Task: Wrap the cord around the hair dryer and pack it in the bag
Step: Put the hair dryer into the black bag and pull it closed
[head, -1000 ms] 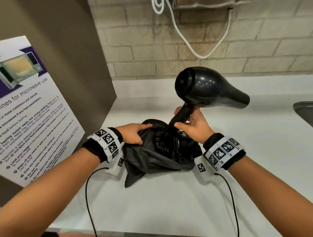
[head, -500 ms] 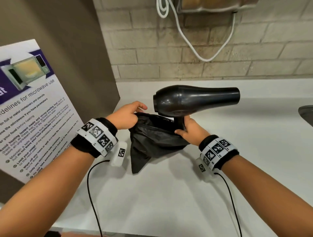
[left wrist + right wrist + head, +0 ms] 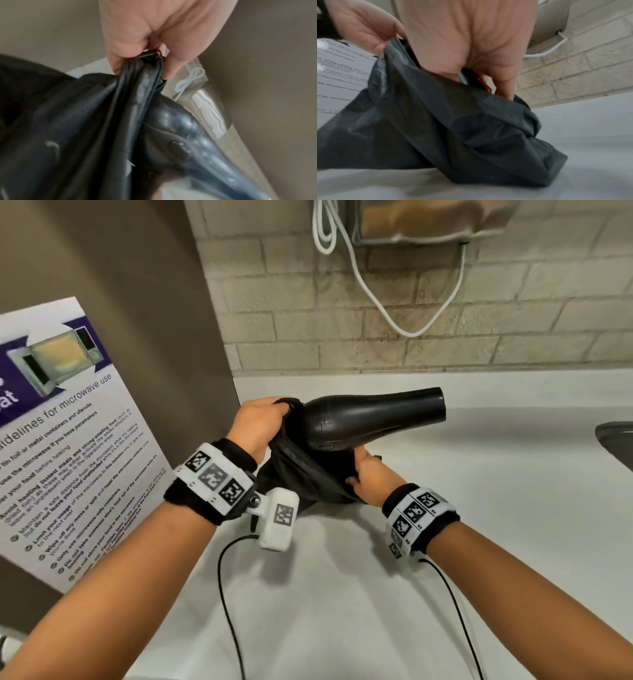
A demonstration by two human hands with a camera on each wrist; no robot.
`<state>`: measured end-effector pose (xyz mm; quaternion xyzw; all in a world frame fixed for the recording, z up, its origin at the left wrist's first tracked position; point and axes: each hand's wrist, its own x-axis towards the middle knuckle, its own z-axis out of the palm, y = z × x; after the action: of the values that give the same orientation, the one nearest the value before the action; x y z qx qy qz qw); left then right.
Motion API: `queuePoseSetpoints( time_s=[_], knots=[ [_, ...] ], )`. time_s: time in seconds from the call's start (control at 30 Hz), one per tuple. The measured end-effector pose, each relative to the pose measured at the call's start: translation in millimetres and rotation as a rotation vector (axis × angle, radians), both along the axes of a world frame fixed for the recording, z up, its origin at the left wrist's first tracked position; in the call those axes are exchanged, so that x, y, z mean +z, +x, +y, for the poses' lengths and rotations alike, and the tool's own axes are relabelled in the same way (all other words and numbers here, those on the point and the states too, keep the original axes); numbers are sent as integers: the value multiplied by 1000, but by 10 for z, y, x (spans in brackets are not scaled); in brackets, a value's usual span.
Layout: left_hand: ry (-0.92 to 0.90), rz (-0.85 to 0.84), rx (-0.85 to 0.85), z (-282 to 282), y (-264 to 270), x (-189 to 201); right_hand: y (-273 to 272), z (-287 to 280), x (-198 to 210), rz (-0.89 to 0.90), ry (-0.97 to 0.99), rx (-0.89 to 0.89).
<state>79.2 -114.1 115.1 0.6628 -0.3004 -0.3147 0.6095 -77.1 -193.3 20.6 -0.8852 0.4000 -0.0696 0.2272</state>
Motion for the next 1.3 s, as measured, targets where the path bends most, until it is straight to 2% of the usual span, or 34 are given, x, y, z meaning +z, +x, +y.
queuePoseSetpoints(
  time_s=[0.1, 0.23, 0.33, 0.53, 0.63, 0.73, 0.83, 0.87, 0.97, 1.07, 1.13, 1.17, 1.23, 1.3],
  knots=[
    [0, -246, 84, -122, -81, 23, -18, 13, -5, 37, -12, 13],
    [-43, -404, 54, -182, -206, 107, -29, 26, -4, 74, -47, 15],
    [-105, -503, -54, -155, -410, 125, 6, -37, -74, 169, -108, 25],
    [-211, -492, -190, -216, -612, 57, 64, -201, -256, 290, -211, 73],
    [-208, -682, -275, -233, -578, -95, 61, -235, -386, 325, -254, 91],
    [-203, -706, -470, -191, -513, -154, 37, -178, -415, 327, -239, 83],
    [-42, -1128, -506, -171, -525, -162, -20, -186, -380, 280, -256, 65],
    [-32, -1196, -493, -177, -516, -161, -45, -182, -335, 253, -236, 81],
    [-112, -1092, -468, -209, -377, -178, -181, -215, -195, 248, -263, 87],
    [-156, -973, -426, -209, -230, -202, -409, -282, -72, 426, -349, -107],
    [-173, -926, -420, -191, -172, -222, -557, -395, -88, 519, -247, -235],
    [-178, -907, -417, -179, -150, -233, -618, -435, -80, 511, -163, -271],
    [-184, -874, -407, -157, -107, -261, -709, -520, -41, 357, 7, -310],
    [-191, -841, -386, -138, -70, -288, -768, -589, 68, 58, 98, -365]
  ],
)
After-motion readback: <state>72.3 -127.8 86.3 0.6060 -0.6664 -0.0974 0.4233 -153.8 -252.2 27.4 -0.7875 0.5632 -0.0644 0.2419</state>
